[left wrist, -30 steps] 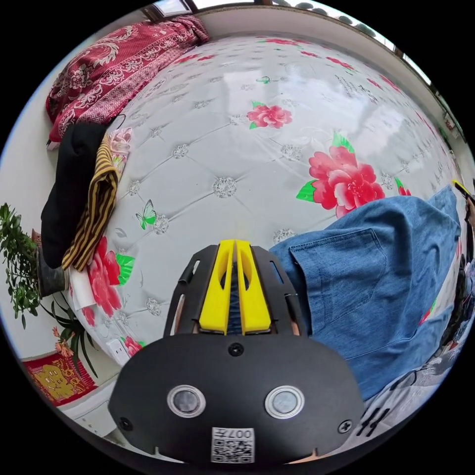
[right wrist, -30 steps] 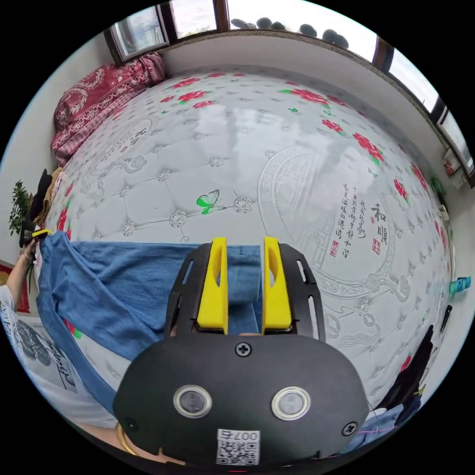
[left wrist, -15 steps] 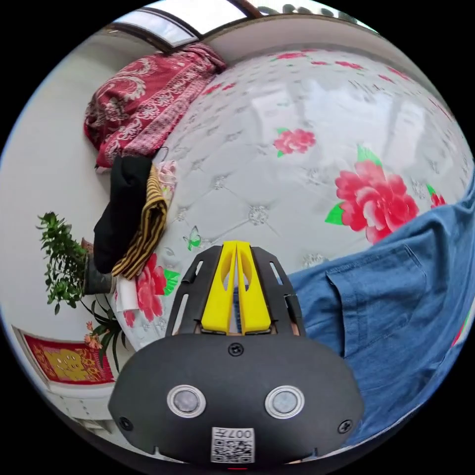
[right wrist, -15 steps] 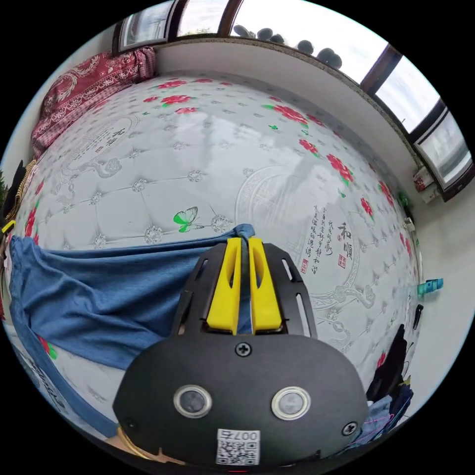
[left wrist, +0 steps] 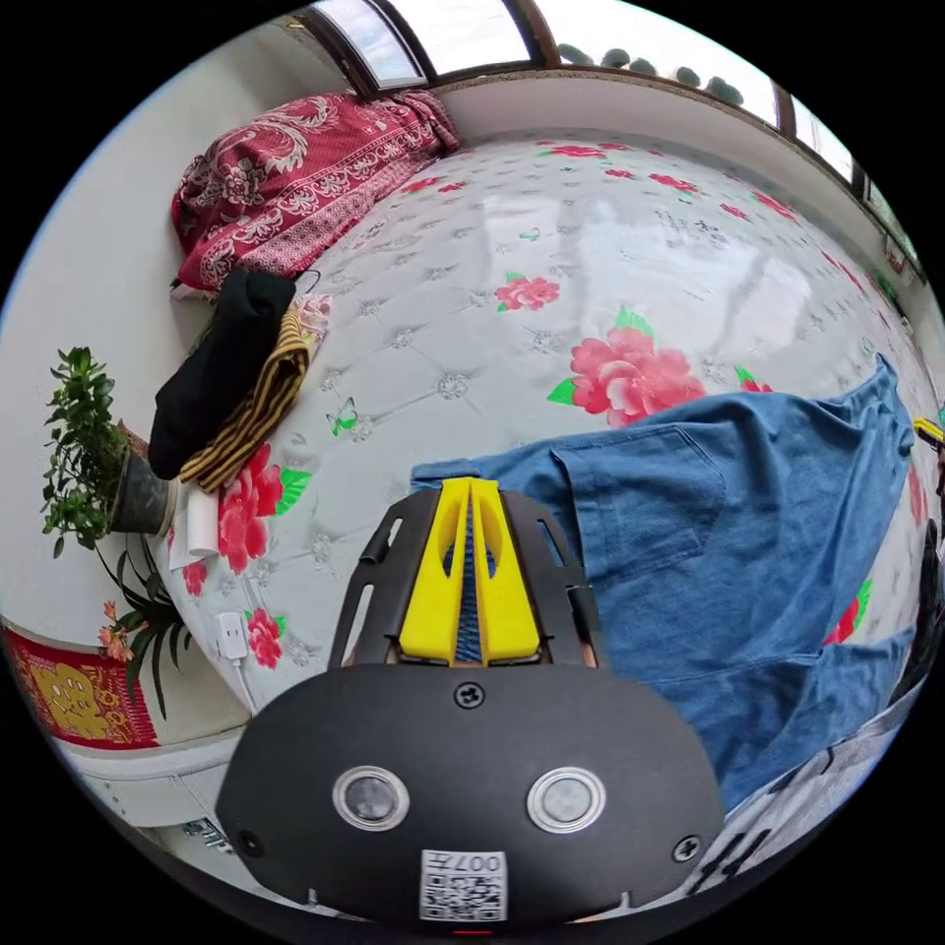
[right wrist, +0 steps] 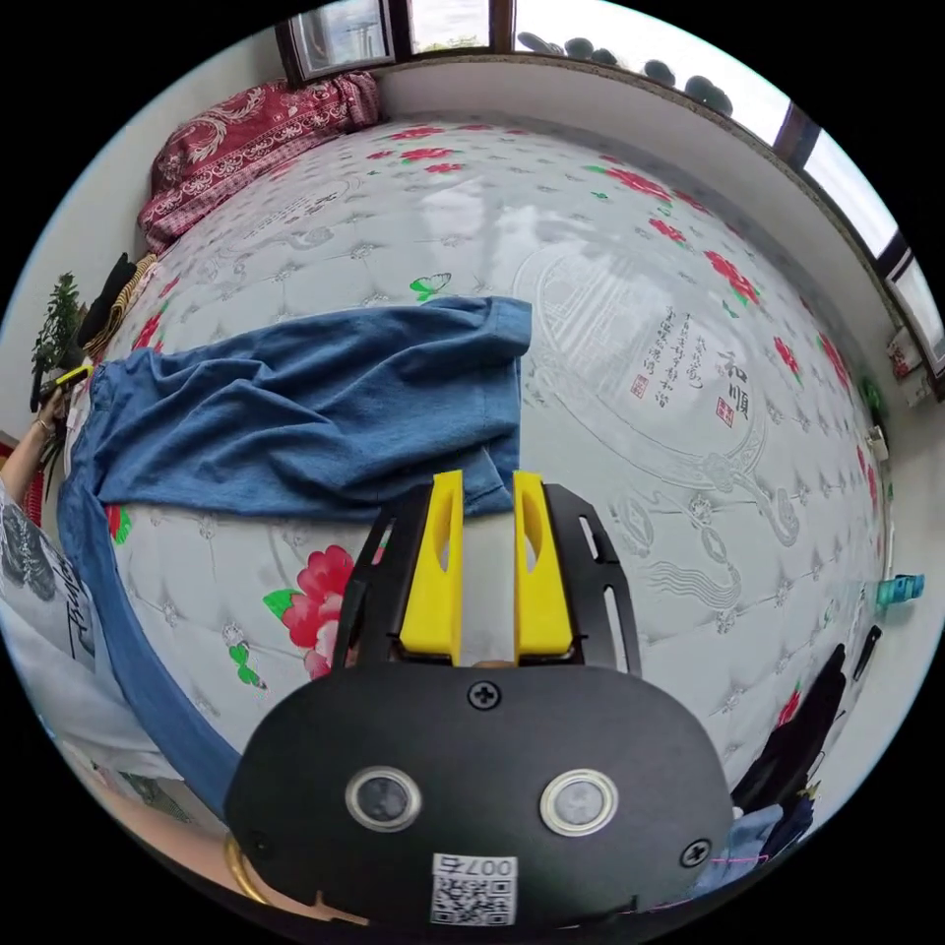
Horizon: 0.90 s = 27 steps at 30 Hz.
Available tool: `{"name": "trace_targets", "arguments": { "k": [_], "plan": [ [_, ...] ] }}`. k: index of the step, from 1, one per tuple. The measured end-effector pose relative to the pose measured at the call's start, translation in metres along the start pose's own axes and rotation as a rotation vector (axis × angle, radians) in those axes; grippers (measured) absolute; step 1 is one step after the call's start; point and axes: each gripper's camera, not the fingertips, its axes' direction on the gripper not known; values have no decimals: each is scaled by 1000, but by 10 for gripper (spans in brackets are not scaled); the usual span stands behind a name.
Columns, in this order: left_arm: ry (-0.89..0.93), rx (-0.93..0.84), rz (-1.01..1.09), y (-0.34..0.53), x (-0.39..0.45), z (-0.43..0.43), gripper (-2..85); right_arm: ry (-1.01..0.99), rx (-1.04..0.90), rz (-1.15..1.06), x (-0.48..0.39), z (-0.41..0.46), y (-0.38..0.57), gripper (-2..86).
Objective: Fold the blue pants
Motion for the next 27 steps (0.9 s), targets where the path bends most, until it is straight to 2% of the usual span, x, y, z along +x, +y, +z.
{"name": "trace_targets", "arguments": {
  "k": [4, 8, 16, 19, 24, 27],
  "plan": [
    [82, -80, -3, 23, 15, -4, -10, -39, -15, -42, -1, 11, -4, 43],
    [104, -158, 0, 36, 26, -4, -10, 4, -52, -77, -6, 20, -10, 28],
    [60, -267, 39, 46, 35, 5, -10, 70, -14, -107, -11, -17, 36, 12],
    [85, -257, 31, 47, 29, 4, -10, 31, -157, -82, -8, 6, 62, 12],
    [77, -205, 37, 27, 13, -12, -9, -43, -46, 124, 17, -10, 76, 38],
    [41, -135, 43, 1, -6, -20, -9, -10, 20, 78, 11, -20, 50, 70]
  ]
}}
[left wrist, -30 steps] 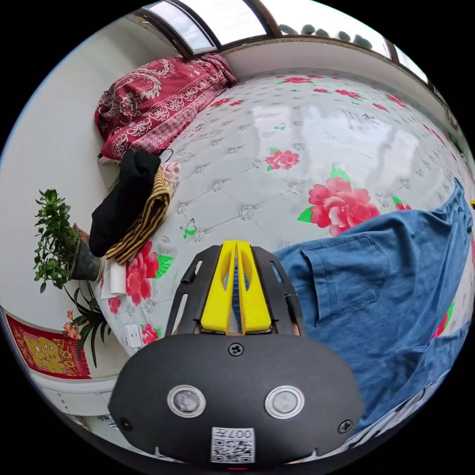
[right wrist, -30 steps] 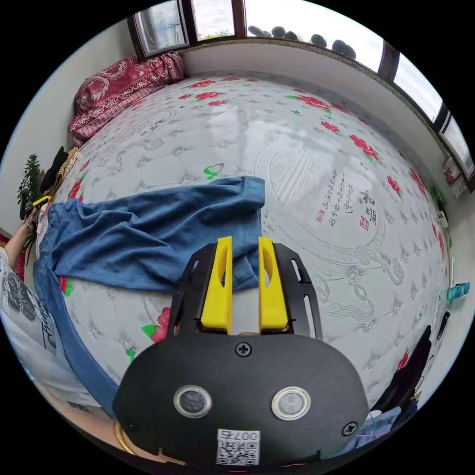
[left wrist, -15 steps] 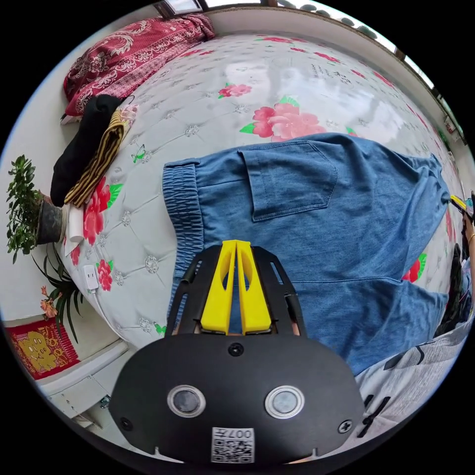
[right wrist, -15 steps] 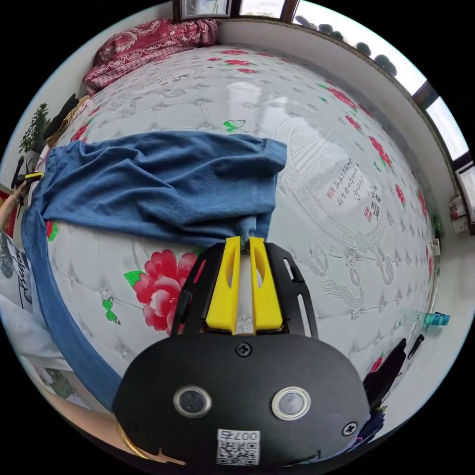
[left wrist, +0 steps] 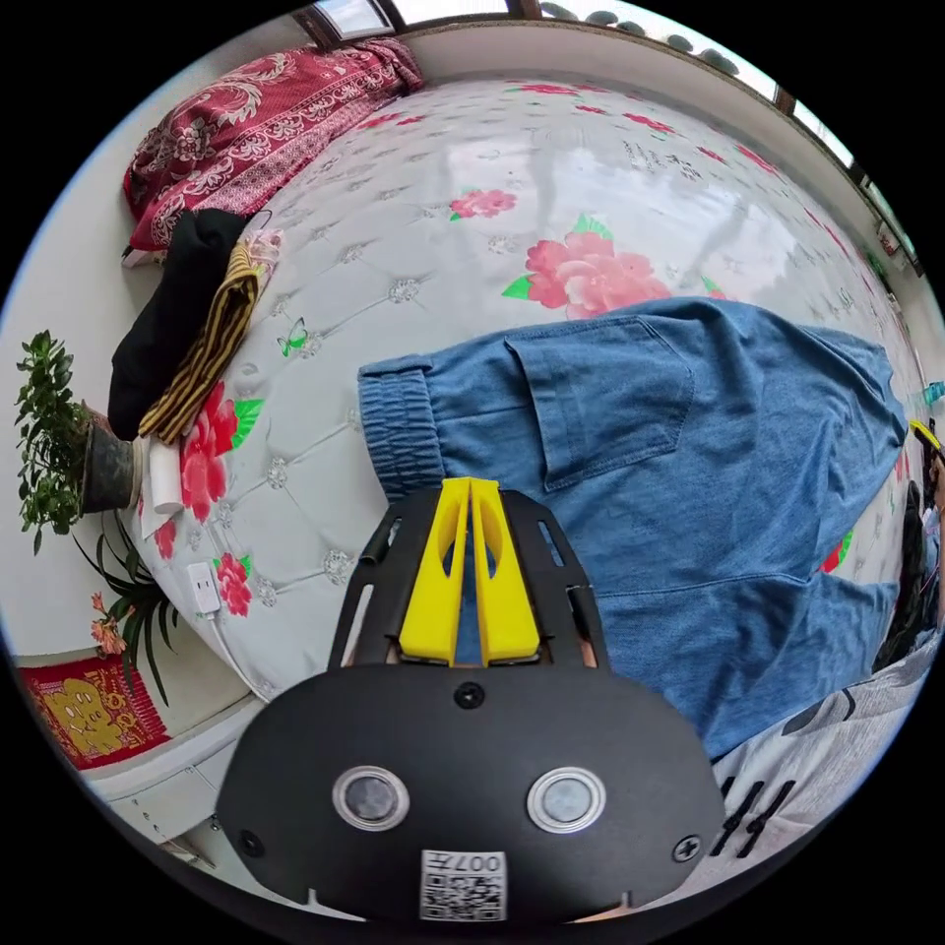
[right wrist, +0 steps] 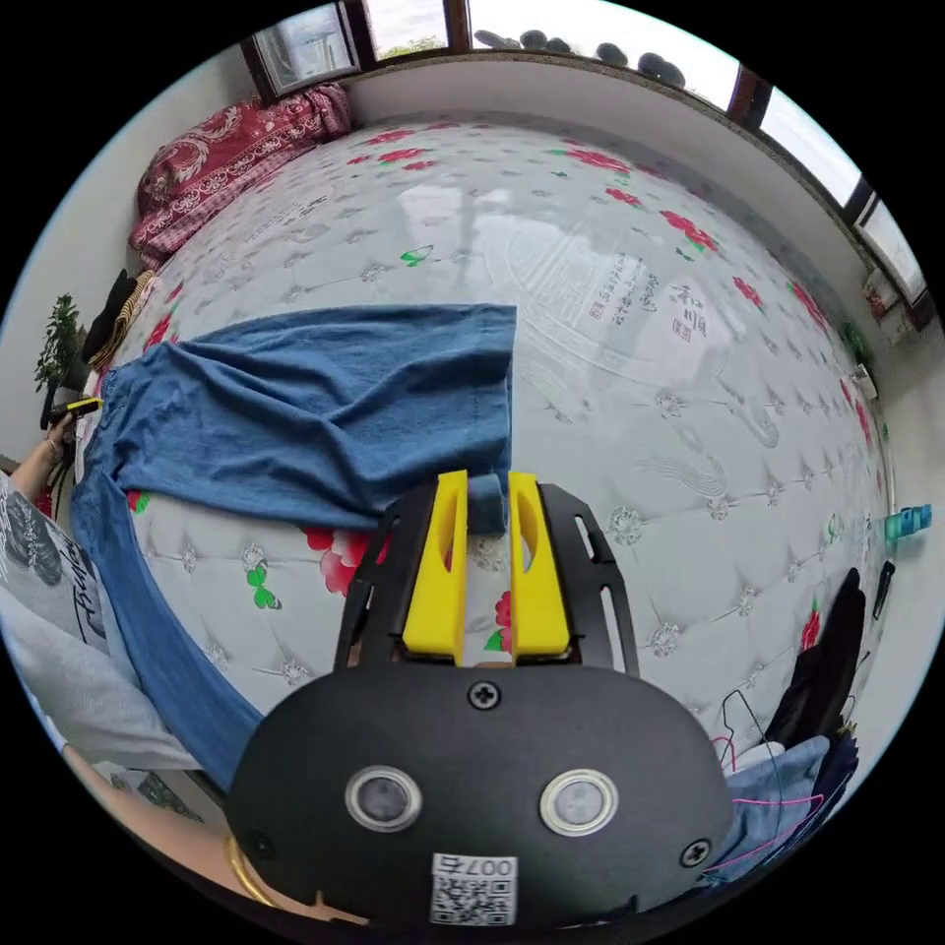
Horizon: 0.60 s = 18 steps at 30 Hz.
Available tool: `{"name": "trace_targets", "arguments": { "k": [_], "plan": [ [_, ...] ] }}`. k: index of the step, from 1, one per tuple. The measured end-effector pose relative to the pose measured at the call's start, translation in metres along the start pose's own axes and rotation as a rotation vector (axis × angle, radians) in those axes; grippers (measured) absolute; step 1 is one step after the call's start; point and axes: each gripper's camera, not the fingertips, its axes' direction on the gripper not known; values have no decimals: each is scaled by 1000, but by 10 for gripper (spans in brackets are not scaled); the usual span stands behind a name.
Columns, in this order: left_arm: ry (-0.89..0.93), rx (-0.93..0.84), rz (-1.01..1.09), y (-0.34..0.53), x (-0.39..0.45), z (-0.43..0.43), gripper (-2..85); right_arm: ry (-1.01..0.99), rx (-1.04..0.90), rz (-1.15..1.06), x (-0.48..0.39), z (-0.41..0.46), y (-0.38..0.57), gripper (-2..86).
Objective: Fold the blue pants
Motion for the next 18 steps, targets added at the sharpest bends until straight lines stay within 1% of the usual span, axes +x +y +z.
{"name": "trace_targets", "arguments": {
  "k": [3, 4, 6, 9, 12, 17, 18],
  "plan": [
    [21, 54, 8, -28, -23, -7, -6, 10, 0, -84, -17, 6, -48, 93],
    [27, 52, 14, -34, -27, -7, -4, 18, 8, -108, -22, 8, -59, 96],
    [25, 29, 60, -53, -40, -3, 8, 28, 2, -228, -45, 21, -100, 101],
    [-30, -13, 69, -65, -55, 5, 44, 28, -34, -346, -72, 46, -145, 102],
    [-11, -78, 20, -68, -71, 18, 82, 15, -79, -432, -97, 76, -178, 102],
    [18, -56, -29, -59, -88, 6, 115, 6, -168, -529, -123, 113, -200, 98],
    [55, -59, -36, -56, -94, 4, 120, 13, -159, -534, -124, 114, -202, 96]
  ]
}}
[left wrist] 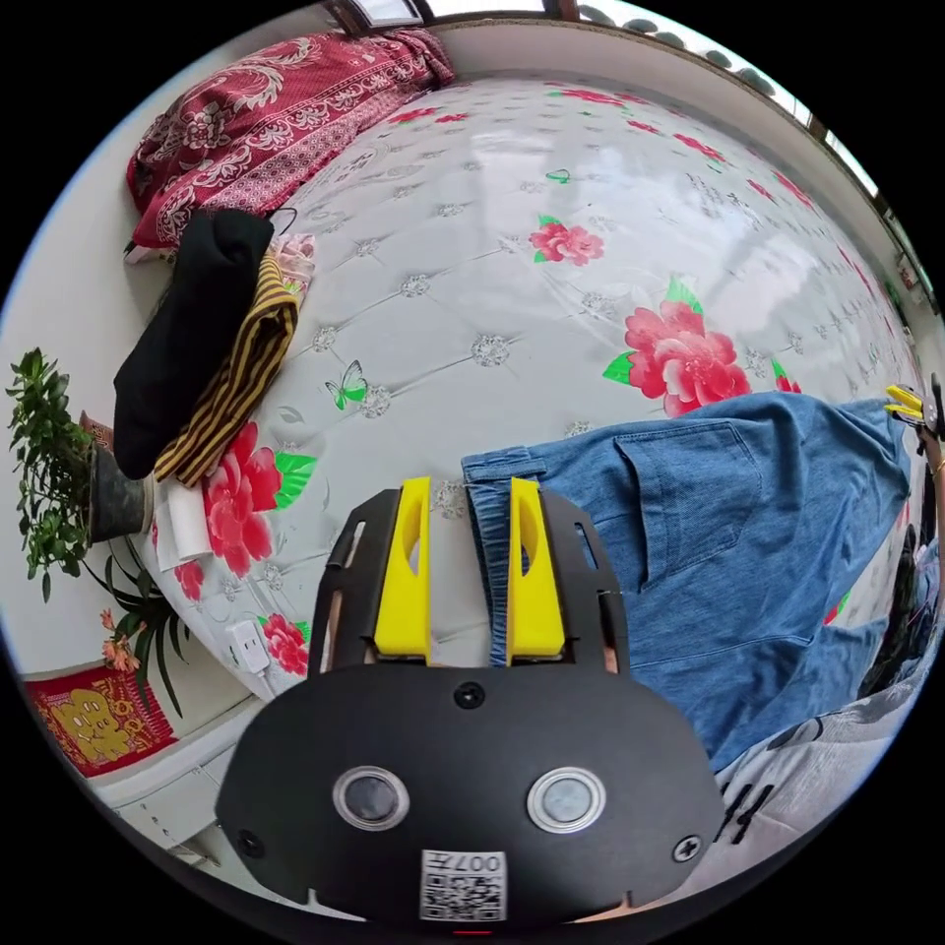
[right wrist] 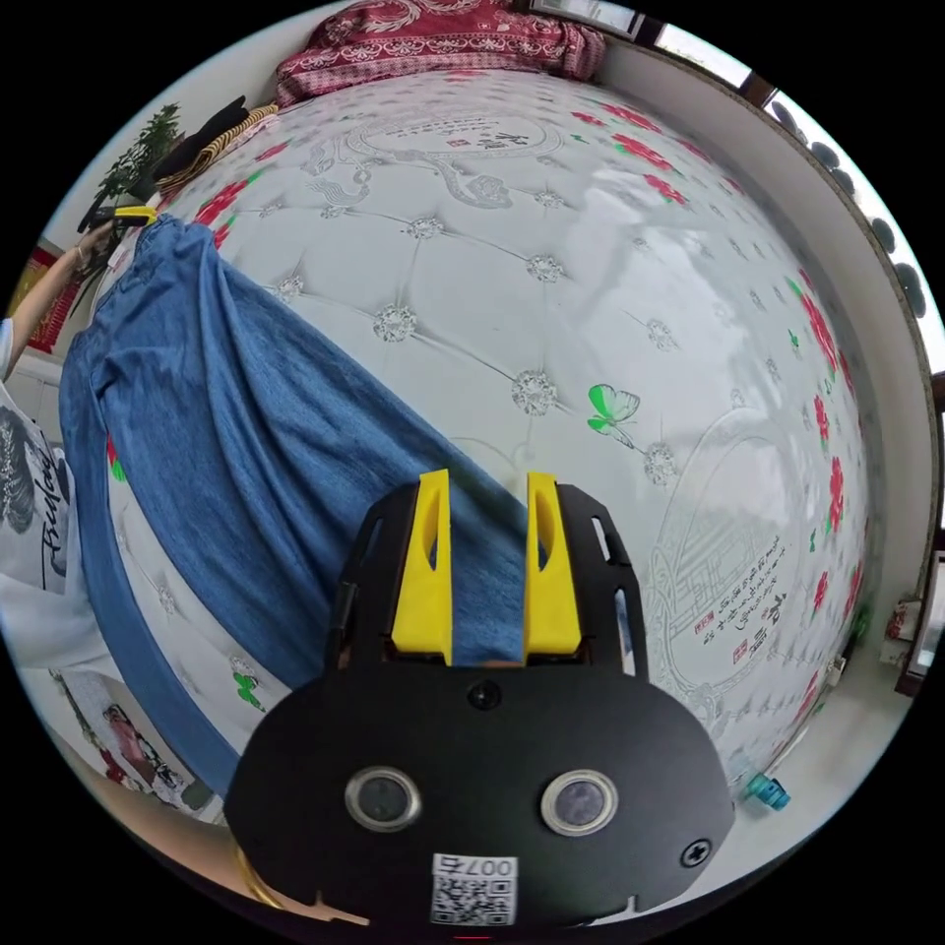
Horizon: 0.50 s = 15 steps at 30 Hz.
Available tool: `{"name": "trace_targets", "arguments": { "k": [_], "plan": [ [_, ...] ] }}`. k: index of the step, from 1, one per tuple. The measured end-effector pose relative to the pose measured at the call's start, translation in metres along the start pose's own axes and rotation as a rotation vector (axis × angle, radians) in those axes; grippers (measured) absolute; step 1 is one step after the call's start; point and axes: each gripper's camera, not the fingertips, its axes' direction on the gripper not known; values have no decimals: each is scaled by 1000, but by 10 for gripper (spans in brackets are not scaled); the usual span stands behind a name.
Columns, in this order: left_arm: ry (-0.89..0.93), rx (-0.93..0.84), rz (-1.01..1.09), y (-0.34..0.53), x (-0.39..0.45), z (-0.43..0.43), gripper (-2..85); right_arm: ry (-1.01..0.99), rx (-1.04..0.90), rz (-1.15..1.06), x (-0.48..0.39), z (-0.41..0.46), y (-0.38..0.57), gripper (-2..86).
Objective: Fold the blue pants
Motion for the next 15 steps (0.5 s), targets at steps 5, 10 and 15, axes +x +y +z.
{"name": "trace_targets", "arguments": {
  "k": [5, 10, 15],
  "plan": [
    [282, -143, -1, -22, -31, 35, 126, -56, -54, 28, 17, 15, 1, 78],
    [319, -244, 39, -44, -44, 56, 100, -111, -46, 28, 24, 28, -4, 32],
    [448, -59, -4, -37, -71, 30, 3, -15, -32, 57, 28, 16, -12, 2]
  ]
}}
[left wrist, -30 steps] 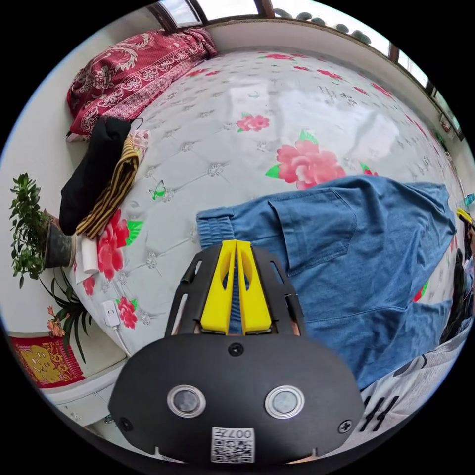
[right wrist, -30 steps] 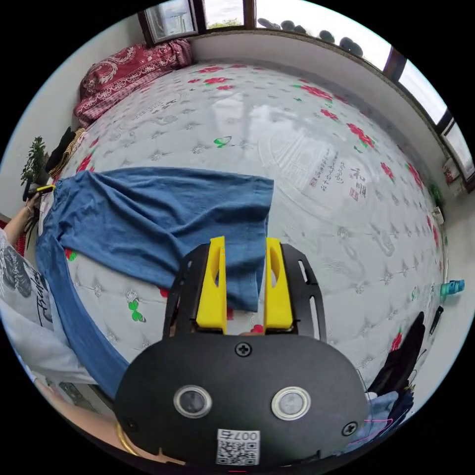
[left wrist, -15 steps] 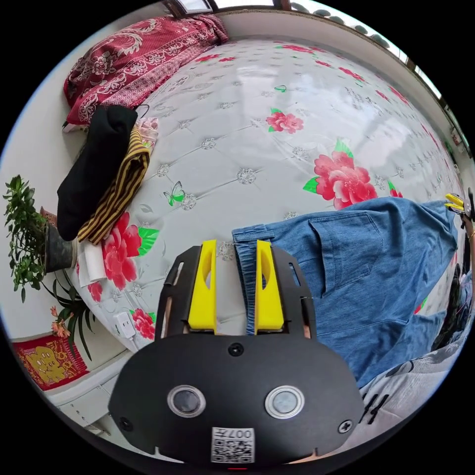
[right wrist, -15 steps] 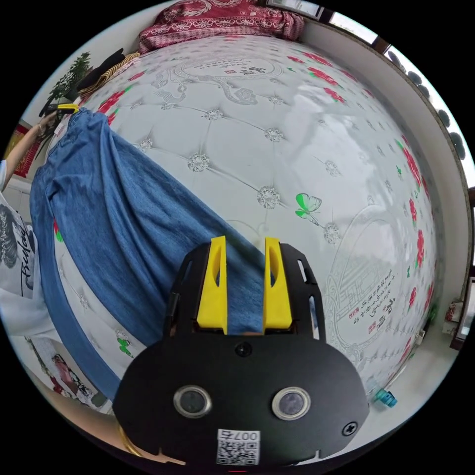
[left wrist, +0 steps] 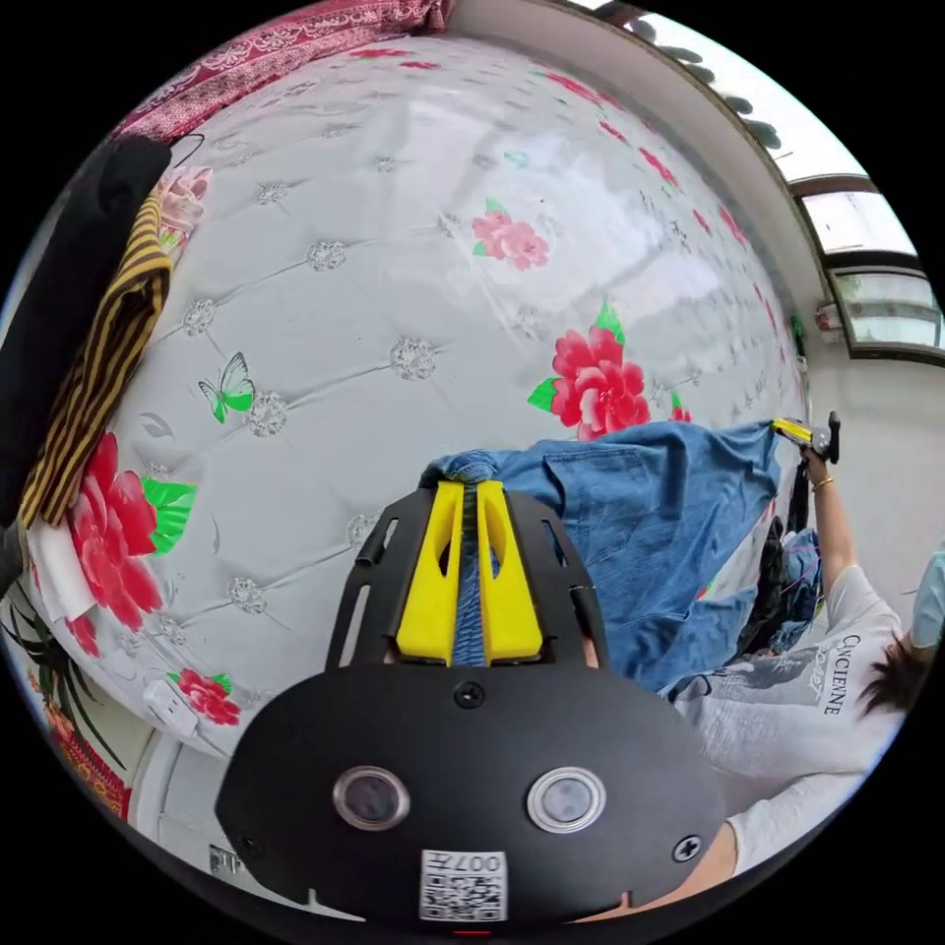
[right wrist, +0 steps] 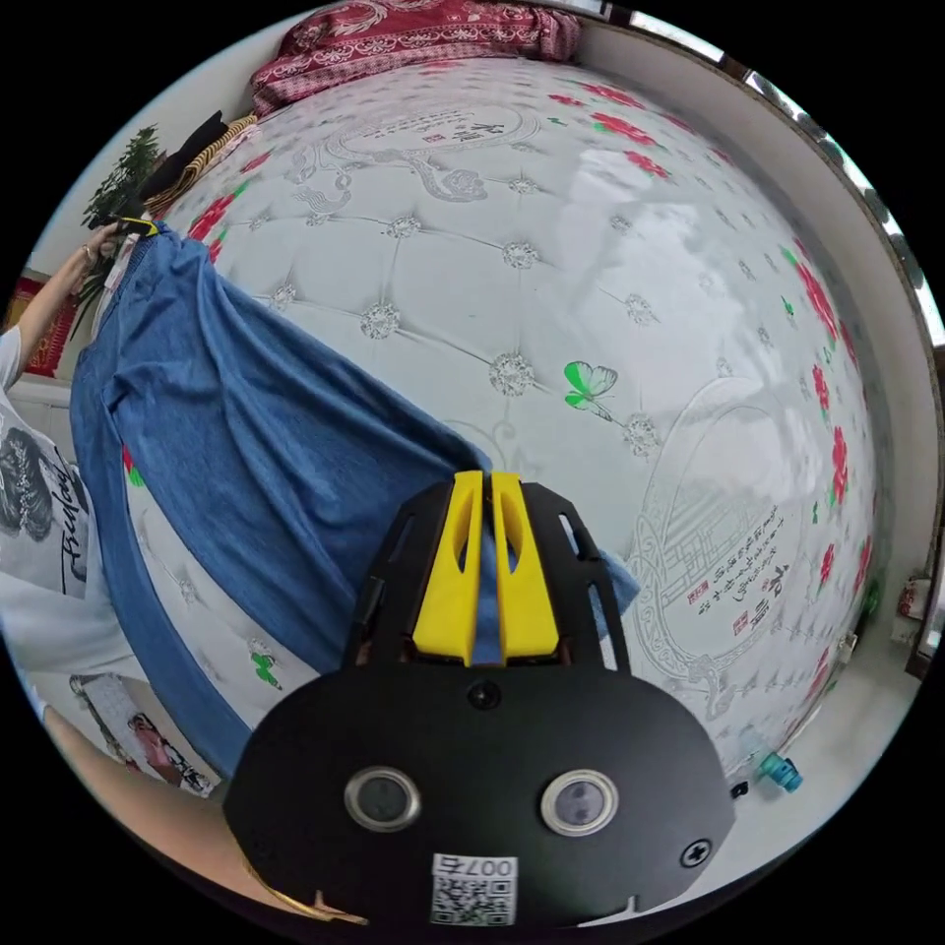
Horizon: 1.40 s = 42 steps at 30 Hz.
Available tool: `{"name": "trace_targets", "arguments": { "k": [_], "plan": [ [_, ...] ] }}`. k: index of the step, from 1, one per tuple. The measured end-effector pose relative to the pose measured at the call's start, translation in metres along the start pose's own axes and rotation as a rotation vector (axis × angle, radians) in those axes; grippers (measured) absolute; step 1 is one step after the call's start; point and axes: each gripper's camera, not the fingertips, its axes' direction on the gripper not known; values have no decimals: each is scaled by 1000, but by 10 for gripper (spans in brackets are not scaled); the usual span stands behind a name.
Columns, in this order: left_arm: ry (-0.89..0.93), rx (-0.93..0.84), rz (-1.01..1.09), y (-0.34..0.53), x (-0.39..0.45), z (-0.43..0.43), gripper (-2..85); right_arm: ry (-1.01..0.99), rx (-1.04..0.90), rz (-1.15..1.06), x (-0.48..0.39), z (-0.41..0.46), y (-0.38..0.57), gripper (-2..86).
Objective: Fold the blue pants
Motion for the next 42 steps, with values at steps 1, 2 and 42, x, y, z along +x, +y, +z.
{"name": "trace_targets", "arguments": {
  "k": [1, 2, 42],
  "plan": [
    [5, 27, 3, 3, 0, -7, 2, 25, 22, 9, 0, -7, 3, 1],
    [27, 76, 25, 11, 0, -21, -2, 62, 77, 36, 1, -23, 12, 0],
    [163, 83, -3, 323, -103, 114, 54, -58, -4, 571, -326, 45, 351, 9]
  ]
}}
